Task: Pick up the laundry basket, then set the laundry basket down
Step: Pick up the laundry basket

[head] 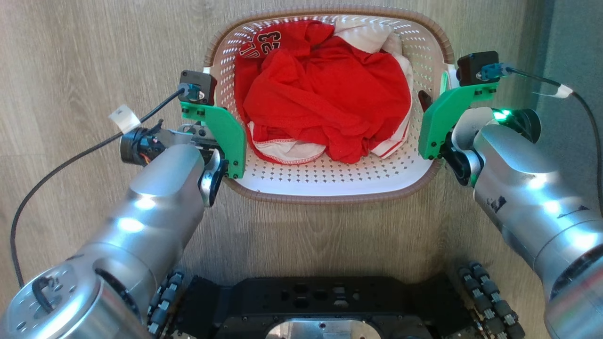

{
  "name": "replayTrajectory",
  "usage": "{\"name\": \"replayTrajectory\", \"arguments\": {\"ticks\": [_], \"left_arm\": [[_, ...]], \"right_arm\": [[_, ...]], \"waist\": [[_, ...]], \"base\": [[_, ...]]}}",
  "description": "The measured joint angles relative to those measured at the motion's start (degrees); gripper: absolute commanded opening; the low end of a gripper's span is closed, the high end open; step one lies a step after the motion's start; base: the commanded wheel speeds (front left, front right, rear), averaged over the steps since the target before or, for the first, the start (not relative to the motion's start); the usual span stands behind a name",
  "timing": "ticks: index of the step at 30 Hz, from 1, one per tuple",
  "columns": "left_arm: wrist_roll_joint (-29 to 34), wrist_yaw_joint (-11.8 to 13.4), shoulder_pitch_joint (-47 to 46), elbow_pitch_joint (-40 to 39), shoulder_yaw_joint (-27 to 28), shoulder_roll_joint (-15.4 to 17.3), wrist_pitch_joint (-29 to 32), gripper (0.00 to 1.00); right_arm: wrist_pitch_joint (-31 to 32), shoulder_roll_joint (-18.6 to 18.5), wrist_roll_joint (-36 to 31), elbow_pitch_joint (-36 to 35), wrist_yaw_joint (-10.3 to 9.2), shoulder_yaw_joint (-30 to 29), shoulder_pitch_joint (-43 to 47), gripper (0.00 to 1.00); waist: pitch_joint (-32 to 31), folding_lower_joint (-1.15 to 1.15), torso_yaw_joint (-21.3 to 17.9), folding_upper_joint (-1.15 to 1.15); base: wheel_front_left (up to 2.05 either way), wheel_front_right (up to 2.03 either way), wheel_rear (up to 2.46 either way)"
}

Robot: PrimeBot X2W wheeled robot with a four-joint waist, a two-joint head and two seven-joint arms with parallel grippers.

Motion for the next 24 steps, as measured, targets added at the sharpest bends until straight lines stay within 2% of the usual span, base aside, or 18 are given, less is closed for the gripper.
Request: {"name": "replayTrajectory", "arguments": {"ticks": [10,24], "left_arm": [[-2.7,-0.5,0.0,-0.1,-2.8,0.0,0.4,0.0],[-4.4,-3.0,3.4,-0.3,-6.4,0.0,8.6,0.0]], "right_arm": [[0.0,-0.6,2.0,0.1,0.0,2.5,-0.2,0.0],[8.9,-1.1,6.1,-0.1,0.0,7.1,2.9,0.0]], "waist": [[-1.4,0.0,-0.1,0.0],[-10.5,0.0,0.0,0.0]], "base": [[0.0,0.0,0.0],[0.0,0.0,0.0]]}}
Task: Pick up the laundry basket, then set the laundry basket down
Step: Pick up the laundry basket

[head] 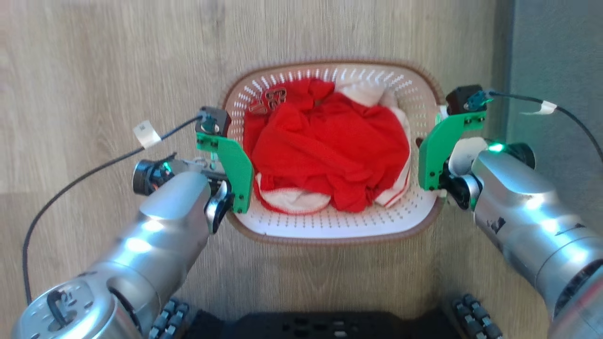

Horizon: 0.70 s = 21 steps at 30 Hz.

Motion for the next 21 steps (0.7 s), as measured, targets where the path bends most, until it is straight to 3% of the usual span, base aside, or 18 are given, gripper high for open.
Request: {"name": "replayTrajectory", "arguments": {"ticks": [21], "left_arm": [[2.1,-4.5,7.2,2.5,-1.0,0.0,10.0,0.0]], "right_arm": [[11.7,2.3,6.4,1.1,-0.01,4.7,7.2,0.0]], "waist": [[-20.1,0.0,-0.4,0.0]], "base": [[0.0,0.0,0.0]]}}
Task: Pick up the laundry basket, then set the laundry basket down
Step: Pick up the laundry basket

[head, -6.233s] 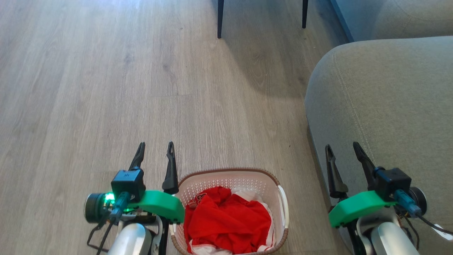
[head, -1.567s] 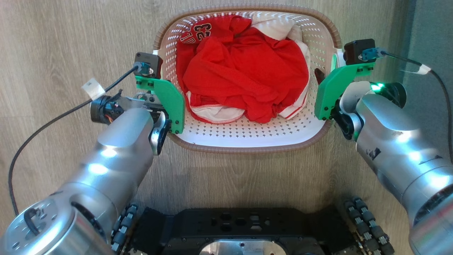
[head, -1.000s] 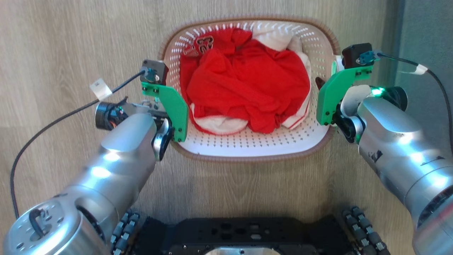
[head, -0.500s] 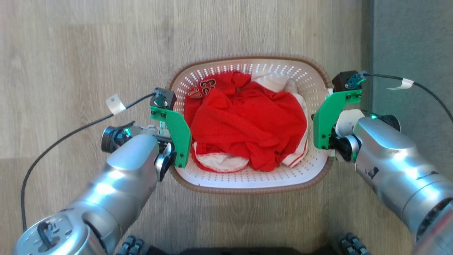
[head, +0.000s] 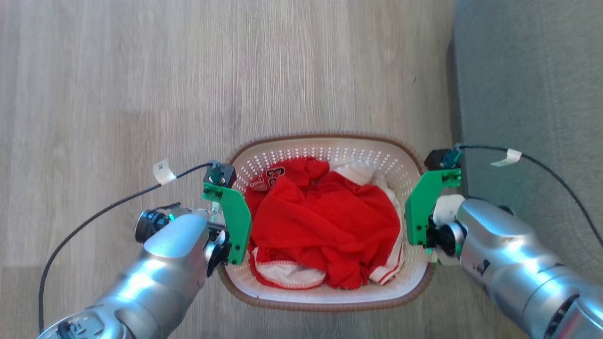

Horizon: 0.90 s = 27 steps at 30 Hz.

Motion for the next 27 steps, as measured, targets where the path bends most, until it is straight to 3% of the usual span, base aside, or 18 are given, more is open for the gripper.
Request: {"name": "replayTrajectory", "arguments": {"ticks": [11,27], "left_arm": [[0.3,-2.0,2.3,0.3,-0.3,0.1,5.9,0.0],[-0.4,-3.9,7.9,0.9,-0.3,0.1,7.9,0.0]], "right_arm": [[2.6,1.6,2.4,1.4,-0.01,0.9,3.4,0.0],[3.7,3.1,2.9,3.1,-0.01,3.0,8.0,0.0]], "waist": [[-10.2,0.0,-0.3,0.0],[-21.5,0.0,1.9,0.0]], "base": [[0.0,0.0,0.0],[0.0,0.0,0.0]]}}
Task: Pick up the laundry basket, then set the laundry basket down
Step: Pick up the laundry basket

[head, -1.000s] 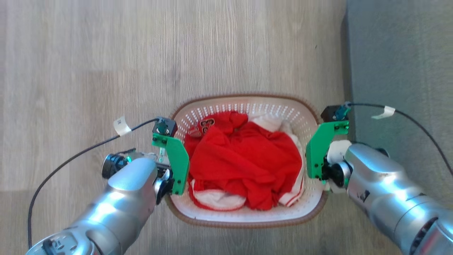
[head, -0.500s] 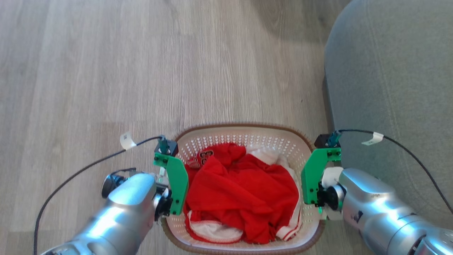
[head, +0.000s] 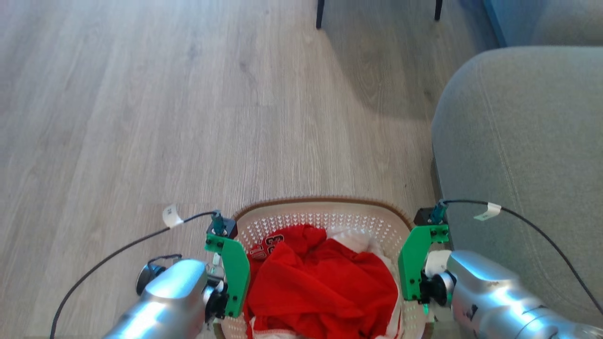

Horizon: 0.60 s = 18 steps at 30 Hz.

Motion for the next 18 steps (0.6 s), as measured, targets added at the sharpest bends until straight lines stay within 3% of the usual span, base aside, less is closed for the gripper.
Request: {"name": "replayTrajectory", "arguments": {"ticks": [18], "left_arm": [[0.0,-1.1,1.3,0.7,0.0,0.0,1.0,0.0]], "right_arm": [[0.4,0.2,1.1,-0.1,0.0,0.9,1.5,0.0]], "waist": [[-4.0,0.0,2.2,-0.01]], "base": [[0.0,0.0,0.0]]}}
